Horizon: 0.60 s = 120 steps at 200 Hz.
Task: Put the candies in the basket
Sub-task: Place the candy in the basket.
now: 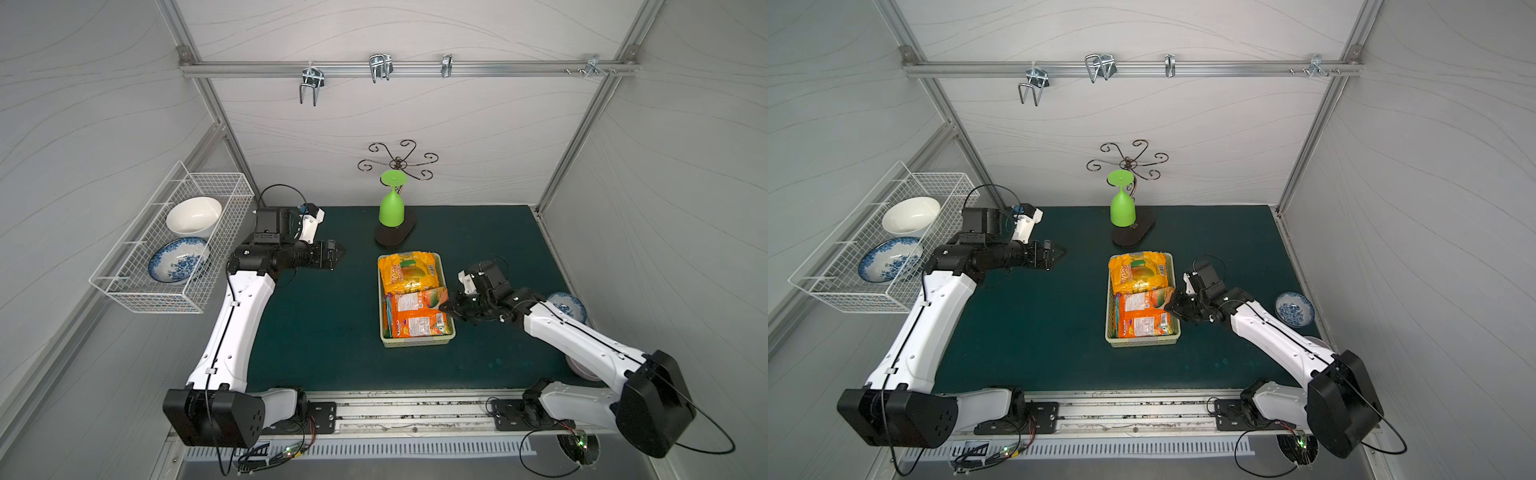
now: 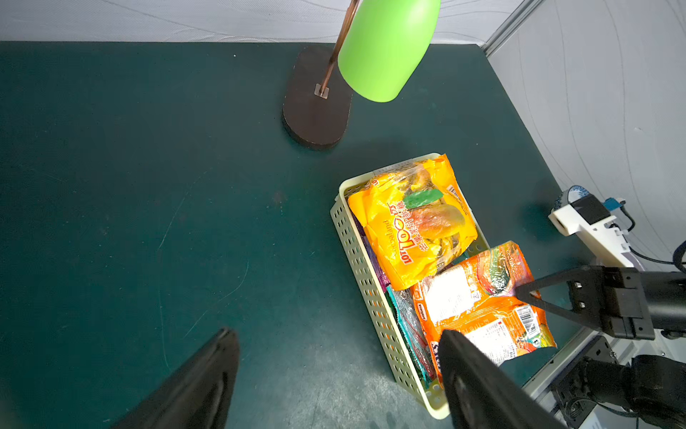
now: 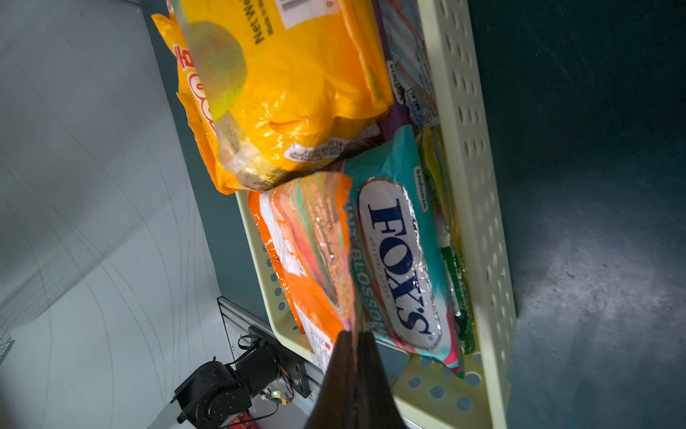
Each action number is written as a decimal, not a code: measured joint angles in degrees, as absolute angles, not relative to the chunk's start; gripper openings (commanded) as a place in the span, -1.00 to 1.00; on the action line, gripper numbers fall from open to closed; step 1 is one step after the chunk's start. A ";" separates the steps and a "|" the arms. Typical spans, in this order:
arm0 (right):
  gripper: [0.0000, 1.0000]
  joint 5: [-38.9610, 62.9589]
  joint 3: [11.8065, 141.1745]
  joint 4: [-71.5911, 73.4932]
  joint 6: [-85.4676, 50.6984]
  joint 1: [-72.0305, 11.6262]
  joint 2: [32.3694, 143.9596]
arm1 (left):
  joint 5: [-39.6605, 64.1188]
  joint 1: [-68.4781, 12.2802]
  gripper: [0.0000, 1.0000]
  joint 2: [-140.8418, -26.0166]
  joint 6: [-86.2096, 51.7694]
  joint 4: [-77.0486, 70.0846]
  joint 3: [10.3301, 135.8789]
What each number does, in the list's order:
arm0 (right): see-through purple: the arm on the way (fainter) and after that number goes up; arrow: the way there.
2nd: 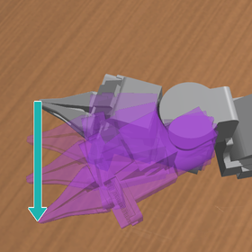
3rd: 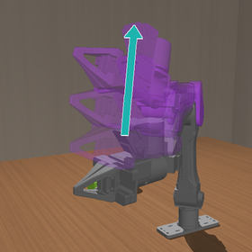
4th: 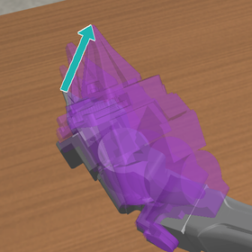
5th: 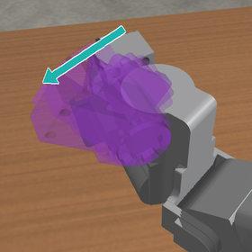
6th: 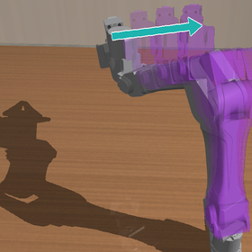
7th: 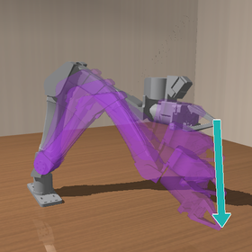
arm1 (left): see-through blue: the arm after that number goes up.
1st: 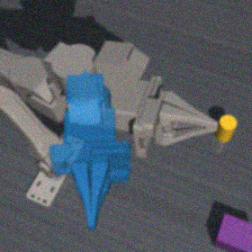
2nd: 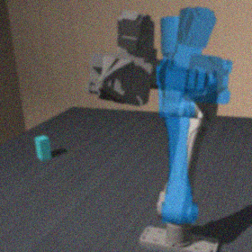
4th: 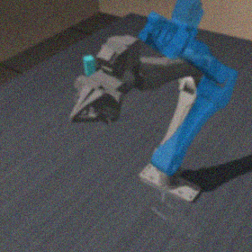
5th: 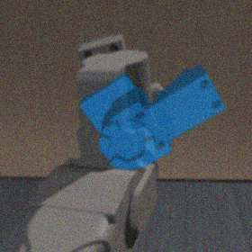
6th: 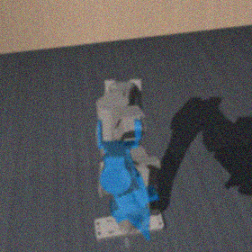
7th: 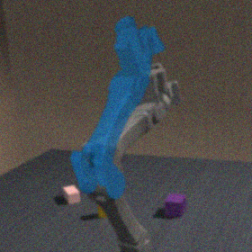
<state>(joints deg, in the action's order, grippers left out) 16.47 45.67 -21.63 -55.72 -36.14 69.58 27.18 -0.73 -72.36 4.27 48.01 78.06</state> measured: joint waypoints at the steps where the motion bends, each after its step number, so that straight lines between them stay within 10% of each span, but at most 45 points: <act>1: -1.00 16.49 45.67 -21.58 -55.72 -36.16 69.67 | 27.18 -0.73 0.77 -72.36 4.27 48.01 78.06; 45: -0.96 17.41 45.65 -19.42 -57.19 -36.58 74.52 | 26.57 -0.73 0.84 -72.25 4.29 47.51 77.41; 120: -0.31 17.08 48.75 -20.18 -54.68 -37.63 77.19 | 18.63 -0.73 0.97 -71.33 4.01 42.76 70.96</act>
<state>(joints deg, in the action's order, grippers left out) 17.08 48.75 -20.18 -54.68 -37.63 77.19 18.63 -0.73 -71.33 4.01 42.76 70.96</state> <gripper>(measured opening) 0.303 0.983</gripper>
